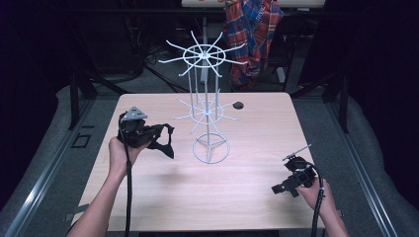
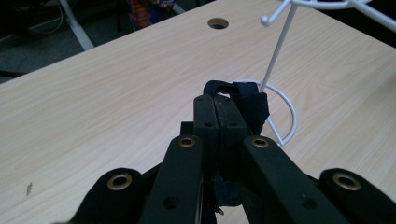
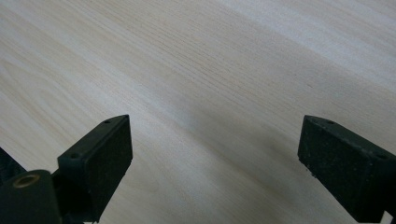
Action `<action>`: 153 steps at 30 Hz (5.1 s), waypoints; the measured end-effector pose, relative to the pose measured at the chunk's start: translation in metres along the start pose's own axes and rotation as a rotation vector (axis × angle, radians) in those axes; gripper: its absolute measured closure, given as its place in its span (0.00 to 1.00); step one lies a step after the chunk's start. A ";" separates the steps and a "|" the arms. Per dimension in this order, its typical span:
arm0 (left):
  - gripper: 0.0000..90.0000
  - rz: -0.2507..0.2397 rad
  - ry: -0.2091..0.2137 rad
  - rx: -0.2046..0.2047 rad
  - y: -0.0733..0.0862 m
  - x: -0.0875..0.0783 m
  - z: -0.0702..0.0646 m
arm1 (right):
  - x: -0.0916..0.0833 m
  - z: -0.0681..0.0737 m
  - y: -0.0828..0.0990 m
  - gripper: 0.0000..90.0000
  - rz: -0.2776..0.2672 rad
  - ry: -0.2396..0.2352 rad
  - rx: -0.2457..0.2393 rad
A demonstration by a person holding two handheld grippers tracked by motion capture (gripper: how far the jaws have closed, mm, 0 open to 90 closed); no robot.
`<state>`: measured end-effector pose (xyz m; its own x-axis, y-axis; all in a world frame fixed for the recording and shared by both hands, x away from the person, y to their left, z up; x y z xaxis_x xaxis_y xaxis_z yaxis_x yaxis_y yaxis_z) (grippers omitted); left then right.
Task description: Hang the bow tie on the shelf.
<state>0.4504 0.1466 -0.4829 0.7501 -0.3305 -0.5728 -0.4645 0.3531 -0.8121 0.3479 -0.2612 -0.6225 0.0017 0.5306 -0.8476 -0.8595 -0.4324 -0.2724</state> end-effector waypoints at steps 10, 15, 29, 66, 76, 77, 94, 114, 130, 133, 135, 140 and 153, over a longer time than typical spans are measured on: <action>0.99 -0.043 0.010 0.008 -0.015 -0.007 0.000 | 0.000 0.001 0.000 0.11 -0.007 -0.006 0.003; 0.99 -0.060 0.017 0.022 -0.020 -0.014 -0.003 | 0.000 0.000 0.000 0.11 -0.015 0.002 0.006; 0.99 -0.097 0.016 0.060 -0.044 -0.023 -0.008 | 0.000 0.001 -0.001 0.11 -0.013 -0.007 0.006; 0.99 -0.032 0.029 0.057 -0.043 0.010 -0.010 | 0.002 0.001 -0.002 0.11 -0.035 0.004 0.012; 0.99 -0.029 0.048 0.022 -0.037 0.013 -0.007 | 0.002 0.001 -0.002 0.11 -0.035 0.004 0.012; 0.99 -0.029 0.050 0.017 -0.036 0.014 -0.006 | 0.002 0.000 -0.002 0.11 -0.033 0.005 0.011; 0.99 -0.038 0.103 -0.046 -0.031 0.026 -0.014 | 0.002 0.000 -0.002 0.11 -0.033 0.005 0.011; 0.98 -0.087 0.107 -0.088 -0.032 0.039 -0.028 | 0.000 0.000 0.000 0.11 -0.002 0.003 -0.006; 0.98 -0.099 0.124 -0.118 -0.033 0.049 -0.038 | 0.000 0.000 0.000 0.11 -0.003 0.003 -0.005; 0.98 -0.097 0.133 -0.117 -0.033 0.049 -0.041 | 0.000 0.000 0.000 0.11 -0.003 0.003 -0.005; 0.98 -0.099 0.133 -0.117 -0.033 0.050 -0.042 | 0.000 -0.001 0.000 0.11 -0.003 0.003 -0.005; 0.95 -0.094 0.144 -0.109 -0.032 0.052 -0.045 | 0.002 0.001 -0.002 0.11 -0.035 0.005 0.011; 0.65 -0.037 0.163 -0.121 -0.024 0.047 -0.037 | 0.000 0.001 -0.001 0.11 -0.017 -0.007 0.001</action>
<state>0.4793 0.0902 -0.4946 0.6860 -0.4823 -0.5448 -0.4988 0.2334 -0.8347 0.3483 -0.2596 -0.6219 0.0126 0.5432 -0.8395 -0.8597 -0.4229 -0.2866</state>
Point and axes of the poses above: each handheld gripper's, and its own axes: x roughly forward along the jaws, y roughly out of its underside, z roughly to its left, the point moved 10 cm from there along x, roughly forward along the jaws, and after that the axes turned 14 degrees about -y, right-handed, at the moved point
